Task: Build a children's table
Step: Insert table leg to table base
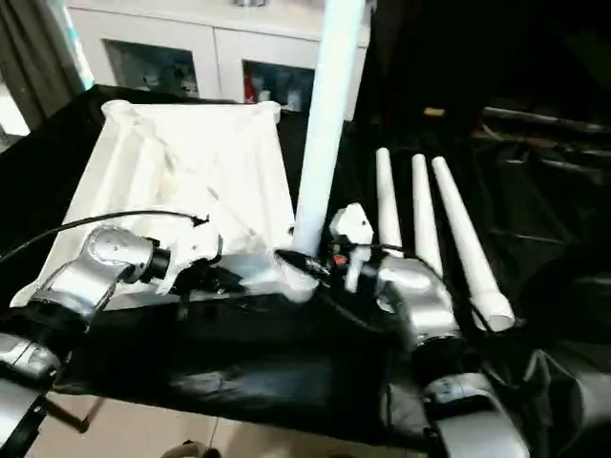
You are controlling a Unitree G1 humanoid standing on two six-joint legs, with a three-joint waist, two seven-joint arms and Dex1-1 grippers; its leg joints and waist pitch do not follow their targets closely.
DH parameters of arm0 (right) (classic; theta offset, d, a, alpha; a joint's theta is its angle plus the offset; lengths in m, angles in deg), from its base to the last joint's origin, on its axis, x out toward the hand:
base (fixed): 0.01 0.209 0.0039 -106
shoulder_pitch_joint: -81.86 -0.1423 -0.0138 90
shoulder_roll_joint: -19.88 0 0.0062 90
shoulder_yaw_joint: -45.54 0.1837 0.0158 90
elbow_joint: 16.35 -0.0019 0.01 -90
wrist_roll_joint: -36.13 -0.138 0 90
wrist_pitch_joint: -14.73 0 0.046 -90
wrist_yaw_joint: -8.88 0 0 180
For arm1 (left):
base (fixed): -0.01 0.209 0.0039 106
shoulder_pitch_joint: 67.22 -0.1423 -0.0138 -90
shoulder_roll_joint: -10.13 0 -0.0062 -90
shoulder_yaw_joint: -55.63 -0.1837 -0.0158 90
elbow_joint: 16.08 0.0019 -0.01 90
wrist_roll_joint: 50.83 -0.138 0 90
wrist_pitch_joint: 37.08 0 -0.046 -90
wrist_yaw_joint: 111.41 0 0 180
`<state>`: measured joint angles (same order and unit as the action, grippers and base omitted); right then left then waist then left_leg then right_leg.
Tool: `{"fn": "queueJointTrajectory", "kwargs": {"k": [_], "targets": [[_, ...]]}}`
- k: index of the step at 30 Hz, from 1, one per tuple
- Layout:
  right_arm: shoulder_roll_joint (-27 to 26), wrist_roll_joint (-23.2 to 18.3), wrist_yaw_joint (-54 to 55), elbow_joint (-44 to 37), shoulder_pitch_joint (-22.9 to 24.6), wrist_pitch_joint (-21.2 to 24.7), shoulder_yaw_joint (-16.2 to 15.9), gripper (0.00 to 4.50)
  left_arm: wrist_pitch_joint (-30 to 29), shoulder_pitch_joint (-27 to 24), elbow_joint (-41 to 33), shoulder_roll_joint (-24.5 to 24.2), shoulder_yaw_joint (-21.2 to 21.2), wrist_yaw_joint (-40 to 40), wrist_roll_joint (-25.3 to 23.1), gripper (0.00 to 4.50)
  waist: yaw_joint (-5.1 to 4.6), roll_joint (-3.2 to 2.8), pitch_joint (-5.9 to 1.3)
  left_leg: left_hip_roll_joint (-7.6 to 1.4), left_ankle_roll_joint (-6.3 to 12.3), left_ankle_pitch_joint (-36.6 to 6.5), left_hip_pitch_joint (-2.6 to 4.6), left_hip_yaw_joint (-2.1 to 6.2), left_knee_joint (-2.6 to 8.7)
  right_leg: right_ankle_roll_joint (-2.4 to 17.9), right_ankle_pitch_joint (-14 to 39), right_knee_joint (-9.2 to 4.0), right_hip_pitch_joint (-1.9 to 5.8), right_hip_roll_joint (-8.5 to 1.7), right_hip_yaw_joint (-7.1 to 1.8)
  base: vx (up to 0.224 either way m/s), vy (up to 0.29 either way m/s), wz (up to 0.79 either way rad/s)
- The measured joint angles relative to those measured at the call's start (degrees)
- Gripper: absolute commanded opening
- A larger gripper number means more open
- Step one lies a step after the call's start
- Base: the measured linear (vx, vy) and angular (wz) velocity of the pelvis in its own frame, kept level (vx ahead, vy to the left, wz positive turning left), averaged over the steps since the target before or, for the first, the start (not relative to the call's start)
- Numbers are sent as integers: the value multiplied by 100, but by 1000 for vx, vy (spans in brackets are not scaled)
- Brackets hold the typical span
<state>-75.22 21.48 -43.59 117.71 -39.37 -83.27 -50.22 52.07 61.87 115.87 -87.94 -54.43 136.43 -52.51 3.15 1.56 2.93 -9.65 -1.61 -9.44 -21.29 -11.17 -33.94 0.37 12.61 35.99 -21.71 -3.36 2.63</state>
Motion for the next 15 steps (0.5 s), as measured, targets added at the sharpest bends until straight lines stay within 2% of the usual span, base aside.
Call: {"fn": "queueJointTrajectory", "kwargs": {"k": [8,15], "targets": [[-588,206,1990,640,-438,-5,302,191,-554,321,388,392,108,-838,-159,0,-118,7,10,4,-2,-1,9,82,2,-1,1,-137,-20,-14,89,-15,11,-8],[-1056,484,4061,1265,-976,112,527,191,-1446,763,787,1122,219,-2026,-280,0,-131,-42,59,11,-3,-3,29,120,32,0,1,-299,-11,-17,144,0,0,0]]}}
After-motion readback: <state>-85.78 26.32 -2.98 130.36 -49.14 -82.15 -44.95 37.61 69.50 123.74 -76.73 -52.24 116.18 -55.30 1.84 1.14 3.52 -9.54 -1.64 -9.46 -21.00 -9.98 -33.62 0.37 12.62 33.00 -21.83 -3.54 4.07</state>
